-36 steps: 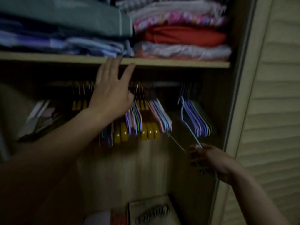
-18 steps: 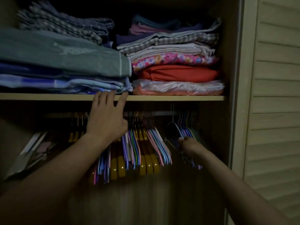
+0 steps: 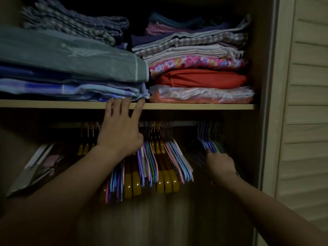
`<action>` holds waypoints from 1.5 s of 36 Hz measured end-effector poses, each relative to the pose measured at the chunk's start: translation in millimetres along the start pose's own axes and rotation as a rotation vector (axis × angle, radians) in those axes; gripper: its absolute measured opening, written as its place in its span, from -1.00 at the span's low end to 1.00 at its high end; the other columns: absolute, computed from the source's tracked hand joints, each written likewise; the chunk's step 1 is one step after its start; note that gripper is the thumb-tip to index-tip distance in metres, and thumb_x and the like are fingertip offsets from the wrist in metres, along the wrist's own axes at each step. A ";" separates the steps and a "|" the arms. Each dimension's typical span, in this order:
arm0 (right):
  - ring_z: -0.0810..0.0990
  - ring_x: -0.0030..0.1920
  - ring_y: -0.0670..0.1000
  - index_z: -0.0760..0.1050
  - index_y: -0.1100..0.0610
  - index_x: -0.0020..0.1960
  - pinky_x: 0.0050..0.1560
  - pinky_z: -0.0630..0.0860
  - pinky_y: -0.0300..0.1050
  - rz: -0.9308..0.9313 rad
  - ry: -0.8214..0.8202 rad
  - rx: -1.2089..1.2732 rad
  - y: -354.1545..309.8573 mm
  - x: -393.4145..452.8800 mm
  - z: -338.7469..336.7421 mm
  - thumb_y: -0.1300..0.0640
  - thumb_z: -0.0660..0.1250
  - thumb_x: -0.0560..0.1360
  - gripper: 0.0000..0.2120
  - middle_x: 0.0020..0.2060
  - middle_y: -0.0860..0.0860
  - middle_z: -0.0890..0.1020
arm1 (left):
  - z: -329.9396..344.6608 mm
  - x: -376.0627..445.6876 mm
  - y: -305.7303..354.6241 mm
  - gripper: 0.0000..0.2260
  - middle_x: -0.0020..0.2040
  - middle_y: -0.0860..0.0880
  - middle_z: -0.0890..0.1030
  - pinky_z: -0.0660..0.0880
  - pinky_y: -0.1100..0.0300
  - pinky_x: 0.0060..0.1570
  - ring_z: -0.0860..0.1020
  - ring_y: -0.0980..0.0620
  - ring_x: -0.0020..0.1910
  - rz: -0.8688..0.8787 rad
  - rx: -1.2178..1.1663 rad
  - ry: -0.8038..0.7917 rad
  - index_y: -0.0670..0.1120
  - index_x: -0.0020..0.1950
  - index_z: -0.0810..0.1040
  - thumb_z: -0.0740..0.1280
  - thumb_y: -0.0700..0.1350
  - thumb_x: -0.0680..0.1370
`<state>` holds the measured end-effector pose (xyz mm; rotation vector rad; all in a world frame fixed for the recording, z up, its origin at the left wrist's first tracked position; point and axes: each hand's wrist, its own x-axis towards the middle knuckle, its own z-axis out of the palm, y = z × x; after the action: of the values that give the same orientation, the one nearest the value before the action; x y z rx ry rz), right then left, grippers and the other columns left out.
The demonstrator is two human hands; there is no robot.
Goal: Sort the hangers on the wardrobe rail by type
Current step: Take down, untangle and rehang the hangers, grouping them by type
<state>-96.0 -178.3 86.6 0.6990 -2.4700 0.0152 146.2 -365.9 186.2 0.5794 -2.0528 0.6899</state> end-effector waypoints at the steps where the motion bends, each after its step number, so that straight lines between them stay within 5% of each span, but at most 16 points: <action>1: 0.63 -0.14 0.04 0.22 0.09 0.53 -0.25 0.54 -0.09 0.009 0.003 0.007 2.4 -0.3 -0.6 0.22 0.17 0.61 -0.51 -0.02 0.06 0.63 | -0.2 0.0 -0.1 -0.11 0.48 -0.28 0.24 0.02 -0.23 0.53 0.17 -0.29 0.49 0.000 0.003 -0.007 -0.03 0.61 0.04 0.35 0.16 0.37; 4: 0.57 -0.17 0.00 0.35 0.09 0.42 -0.25 0.53 -0.13 0.029 -0.028 0.084 4.8 -1.1 -3.0 0.18 0.28 0.58 -0.58 0.01 0.07 0.57 | -0.7 -0.1 -0.1 -0.10 0.49 -0.27 0.22 0.00 -0.22 0.53 0.15 -0.29 0.50 0.001 0.004 -0.015 -0.02 0.61 0.02 0.34 0.18 0.37; 7: 0.47 0.23 0.13 0.35 0.09 0.39 0.10 0.53 -0.02 0.009 0.057 0.051 1.5 -0.1 -9.8 0.14 0.34 0.54 -0.56 0.34 0.17 0.37 | -0.3 -0.1 -0.5 -0.10 0.49 -0.27 0.22 0.00 -0.22 0.53 0.16 -0.28 0.49 0.005 -0.008 -0.006 -0.02 0.62 0.04 0.35 0.17 0.37; 9: 0.42 0.29 0.14 0.36 0.07 0.39 0.21 0.51 0.01 -0.015 0.162 0.109 -5.4 2.9 -13.4 0.12 0.37 0.51 -0.53 0.35 0.15 0.37 | 0.4 0.2 -0.4 -0.10 0.50 -0.27 0.22 0.00 -0.22 0.53 0.16 -0.28 0.50 0.001 -0.011 -0.004 -0.02 0.62 0.04 0.35 0.17 0.37; 12: 0.57 0.02 0.00 0.50 0.07 0.20 0.01 0.59 -0.05 0.022 0.014 0.590 -23.6 7.5 -14.2 0.08 0.28 0.59 -0.79 0.07 0.05 0.57 | 0.6 0.4 0.9 -0.10 0.50 -0.28 0.22 -0.01 -0.23 0.54 0.15 -0.28 0.51 -0.006 -0.012 -0.003 -0.02 0.62 0.03 0.34 0.18 0.37; 15: 0.63 0.01 0.03 0.52 0.11 0.26 0.06 0.59 -0.01 0.199 -0.388 1.117 -41.5 10.0 -12.6 -0.06 0.25 0.61 -0.67 0.06 0.07 0.64 | 0.6 -0.5 1.5 -0.10 0.50 -0.27 0.22 -0.02 -0.23 0.54 0.15 -0.28 0.51 -0.004 -0.015 -0.010 -0.02 0.62 0.03 0.34 0.18 0.38; 17: 0.64 -0.01 0.05 0.51 0.14 0.30 0.04 0.59 -0.05 0.250 -0.502 1.181 -44.6 10.6 -13.0 -0.11 0.26 0.61 -0.60 0.05 0.08 0.65 | 0.3 -0.9 0.9 -0.09 0.51 -0.27 0.22 -0.02 -0.22 0.54 0.15 -0.28 0.52 -0.001 -0.023 -0.010 -0.02 0.62 0.02 0.34 0.18 0.37; 20: 0.62 -0.17 -0.04 0.53 0.17 0.25 -0.32 0.49 -0.23 0.258 -0.554 1.205 -47.3 8.4 -14.2 -0.06 0.29 0.61 -0.65 -0.10 0.03 0.62 | -1.1 -0.4 -1.1 -0.09 0.53 -0.26 0.19 -0.05 -0.21 0.55 0.11 -0.27 0.54 0.001 -0.033 -0.022 0.00 0.63 -0.02 0.33 0.19 0.38; 23: 0.63 -0.16 -0.01 0.53 0.20 0.22 -0.33 0.48 -0.21 0.304 -0.566 1.293 -48.4 8.8 -11.6 0.06 0.34 0.59 -0.72 -0.09 0.07 0.64 | -1.9 -0.7 -1.3 -0.09 0.53 -0.26 0.19 -0.05 -0.22 0.55 0.11 -0.27 0.54 0.004 -0.041 -0.027 0.00 0.62 -0.03 0.33 0.19 0.38; 26: 0.61 -0.16 0.00 0.53 0.19 0.21 -0.36 0.47 -0.22 0.329 -0.497 1.312 -50.5 11.8 -9.7 0.15 0.38 0.55 -0.74 -0.08 0.07 0.62 | -2.6 -0.7 -0.4 -0.10 0.52 -0.26 0.20 -0.04 -0.22 0.55 0.12 -0.27 0.53 0.000 -0.060 -0.021 -0.01 0.62 0.00 0.33 0.18 0.38; 31: 0.61 -0.12 -0.05 0.48 0.06 0.26 -0.18 0.61 -0.12 0.294 -0.146 1.225 -51.9 7.4 -7.9 0.13 0.33 0.57 -0.73 -0.03 -0.03 0.58 | -1.7 -1.2 -1.8 -0.10 0.53 -0.26 0.19 -0.07 -0.21 0.55 0.09 -0.26 0.54 0.010 -0.083 -0.020 0.00 0.63 -0.01 0.32 0.19 0.38; 36: 0.56 -0.15 -0.05 0.48 0.07 0.31 -0.29 0.44 -0.20 0.165 0.142 0.955 -40.4 17.4 -31.2 0.09 0.28 0.61 -0.72 0.07 0.04 0.63 | 1.8 1.1 -3.8 -0.07 0.54 -0.27 0.17 -0.10 -0.21 0.55 0.08 -0.26 0.55 0.024 -0.076 -0.016 0.00 0.63 -0.04 0.32 0.20 0.37; 41: 0.61 0.08 0.20 0.54 0.15 0.14 -0.03 0.48 -0.05 0.179 0.094 0.865 -37.5 50.4 -41.3 0.10 0.28 0.58 -0.80 0.05 0.16 0.65 | 6.7 2.1 -4.0 -0.07 0.54 -0.26 0.14 -0.10 -0.22 0.55 0.06 -0.26 0.56 0.030 -0.045 -0.004 0.01 0.63 -0.08 0.30 0.21 0.38; 44: 0.61 0.08 0.24 0.54 0.18 0.13 -0.04 0.48 -0.05 0.194 -0.018 0.839 -39.2 59.2 -33.2 0.10 0.27 0.57 -0.79 0.06 0.21 0.64 | 7.4 3.2 -7.5 -0.06 0.55 -0.24 0.11 -0.12 -0.20 0.55 0.02 -0.25 0.57 0.048 -0.024 -0.012 0.02 0.63 -0.13 0.30 0.20 0.38; 50: 0.61 -0.13 0.07 0.55 0.09 0.10 -0.21 0.50 -0.11 0.219 -0.128 0.861 -28.4 20.0 1.8 -0.02 0.33 0.55 -0.78 -0.11 0.05 0.63 | 5.6 1.3 -7.2 -0.05 0.58 -0.24 0.05 -0.15 -0.19 0.55 -0.03 -0.25 0.58 0.042 -0.009 -0.045 0.04 0.62 -0.20 0.29 0.21 0.40; 54: 0.58 -0.19 -0.02 0.57 0.09 0.12 -0.29 0.38 -0.21 0.271 -0.237 0.919 -6.4 -52.3 25.1 0.10 0.30 0.60 -0.86 -0.16 0.00 0.61 | 2.6 1.1 -2.8 -0.06 0.58 -0.25 0.07 -0.15 -0.20 0.55 -0.03 -0.26 0.58 0.018 -0.061 -0.052 0.03 0.63 -0.13 0.33 0.17 0.40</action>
<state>-69.1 -162.8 37.1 0.7267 -2.7041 1.2941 145.8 -369.9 186.6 0.5499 -2.1219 0.6264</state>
